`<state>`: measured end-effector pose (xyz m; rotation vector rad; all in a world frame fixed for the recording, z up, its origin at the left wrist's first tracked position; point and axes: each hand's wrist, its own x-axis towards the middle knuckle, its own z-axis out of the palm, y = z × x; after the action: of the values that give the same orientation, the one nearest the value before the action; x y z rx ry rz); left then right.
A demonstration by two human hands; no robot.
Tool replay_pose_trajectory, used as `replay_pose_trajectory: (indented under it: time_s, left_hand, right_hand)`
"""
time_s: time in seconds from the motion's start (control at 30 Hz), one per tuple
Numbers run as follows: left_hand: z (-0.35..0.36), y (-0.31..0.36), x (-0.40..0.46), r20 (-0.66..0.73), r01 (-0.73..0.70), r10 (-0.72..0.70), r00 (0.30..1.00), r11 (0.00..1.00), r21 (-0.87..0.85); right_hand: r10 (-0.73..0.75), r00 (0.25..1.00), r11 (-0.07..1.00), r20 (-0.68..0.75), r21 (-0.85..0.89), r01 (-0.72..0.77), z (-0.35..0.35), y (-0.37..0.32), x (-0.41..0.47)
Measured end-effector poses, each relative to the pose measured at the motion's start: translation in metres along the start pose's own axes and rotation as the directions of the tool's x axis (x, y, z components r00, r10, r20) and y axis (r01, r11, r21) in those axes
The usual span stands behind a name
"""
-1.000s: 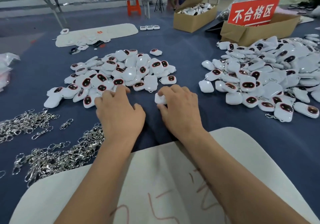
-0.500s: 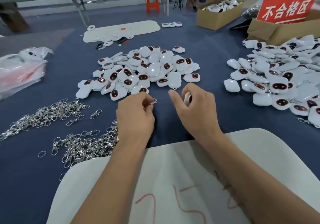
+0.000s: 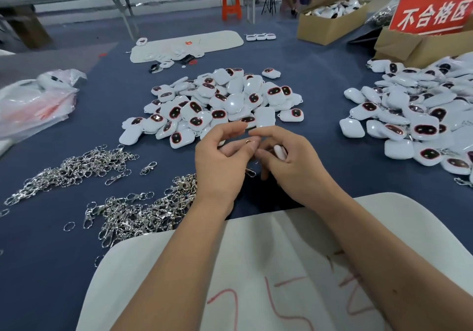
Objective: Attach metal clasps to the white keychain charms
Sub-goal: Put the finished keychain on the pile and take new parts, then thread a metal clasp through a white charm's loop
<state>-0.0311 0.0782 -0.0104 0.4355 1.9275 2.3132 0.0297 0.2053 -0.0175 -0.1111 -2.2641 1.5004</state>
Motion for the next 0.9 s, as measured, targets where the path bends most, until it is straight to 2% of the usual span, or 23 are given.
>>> replay_pose_trajectory:
  time_s: [0.17,0.27,0.43,0.67,0.9]
  left_hand:
    - [-0.0001,-0.0007,0.0008,0.049,0.062,-0.058,0.997,0.995,-0.077]
    - [0.0008,-0.001,0.001,0.057,0.001,0.0,0.998,1.0,-0.019]
    - [-0.0032,-0.0065,0.0033,0.024,-0.071,0.067,0.997,0.976,0.207]
    - [-0.0017,-0.0039,0.0037,-0.032,-0.109,0.115,0.993,0.983,0.149]
    - [-0.0007,-0.0029,0.0012,-0.003,-0.145,0.151,0.989,0.955,0.259]
  right_hand:
    - [0.012,1.0,0.998,0.019,0.062,-0.013,-0.002,-0.0006,-0.001]
    - [0.011,1.0,0.995,-0.026,0.1,-0.009,-0.0019,-0.0004,-0.0012]
    - [0.071,0.989,0.98,-0.126,0.192,-0.045,-0.0029,0.0026,-0.0011]
    - [0.116,0.982,0.947,-0.148,0.315,-0.065,-0.004,0.0057,0.0008]
    - [0.168,0.948,0.919,-0.271,0.39,-0.051,-0.003,0.0054,0.0008]
